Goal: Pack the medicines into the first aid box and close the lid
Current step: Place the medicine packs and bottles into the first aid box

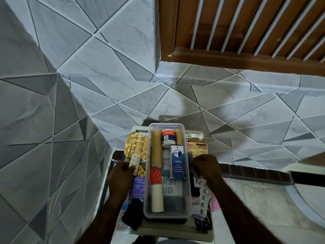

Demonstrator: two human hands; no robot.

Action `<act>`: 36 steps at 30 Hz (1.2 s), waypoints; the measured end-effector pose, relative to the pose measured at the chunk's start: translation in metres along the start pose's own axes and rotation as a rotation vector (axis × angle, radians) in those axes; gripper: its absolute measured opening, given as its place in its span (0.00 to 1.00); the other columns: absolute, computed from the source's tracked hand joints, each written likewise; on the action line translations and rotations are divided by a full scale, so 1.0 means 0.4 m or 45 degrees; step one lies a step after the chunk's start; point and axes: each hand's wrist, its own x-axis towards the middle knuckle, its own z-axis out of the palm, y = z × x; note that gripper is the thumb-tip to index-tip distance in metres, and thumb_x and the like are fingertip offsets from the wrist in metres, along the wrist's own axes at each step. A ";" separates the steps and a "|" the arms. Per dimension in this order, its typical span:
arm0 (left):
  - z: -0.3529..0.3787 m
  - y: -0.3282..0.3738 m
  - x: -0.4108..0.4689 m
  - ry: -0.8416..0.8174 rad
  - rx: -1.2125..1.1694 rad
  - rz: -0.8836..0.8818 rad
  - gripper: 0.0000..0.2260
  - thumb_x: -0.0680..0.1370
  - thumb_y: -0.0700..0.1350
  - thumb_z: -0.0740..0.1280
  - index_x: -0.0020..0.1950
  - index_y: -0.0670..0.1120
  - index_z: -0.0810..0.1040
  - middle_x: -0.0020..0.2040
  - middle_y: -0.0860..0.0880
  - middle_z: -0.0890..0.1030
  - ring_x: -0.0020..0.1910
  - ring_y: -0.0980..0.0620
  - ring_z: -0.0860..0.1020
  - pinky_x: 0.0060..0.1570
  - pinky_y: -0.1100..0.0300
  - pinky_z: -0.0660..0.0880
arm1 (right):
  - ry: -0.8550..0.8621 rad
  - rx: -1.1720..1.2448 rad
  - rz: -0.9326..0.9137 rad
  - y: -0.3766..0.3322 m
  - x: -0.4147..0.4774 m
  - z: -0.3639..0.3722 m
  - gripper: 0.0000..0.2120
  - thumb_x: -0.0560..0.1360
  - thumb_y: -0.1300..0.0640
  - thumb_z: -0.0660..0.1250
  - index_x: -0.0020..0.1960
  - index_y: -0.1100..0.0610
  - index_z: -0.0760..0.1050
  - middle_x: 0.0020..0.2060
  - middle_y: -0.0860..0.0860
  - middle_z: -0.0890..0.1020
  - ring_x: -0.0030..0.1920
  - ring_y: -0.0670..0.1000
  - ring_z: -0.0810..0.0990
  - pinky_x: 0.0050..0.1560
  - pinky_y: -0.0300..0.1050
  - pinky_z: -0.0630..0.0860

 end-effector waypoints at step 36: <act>-0.018 0.105 -0.076 -0.029 0.101 0.519 0.06 0.75 0.49 0.70 0.49 0.49 0.82 0.41 0.55 0.84 0.34 0.61 0.81 0.39 0.63 0.80 | -0.008 -0.087 -0.371 -0.103 -0.055 -0.053 0.09 0.73 0.58 0.72 0.52 0.55 0.78 0.43 0.50 0.84 0.40 0.48 0.84 0.45 0.45 0.82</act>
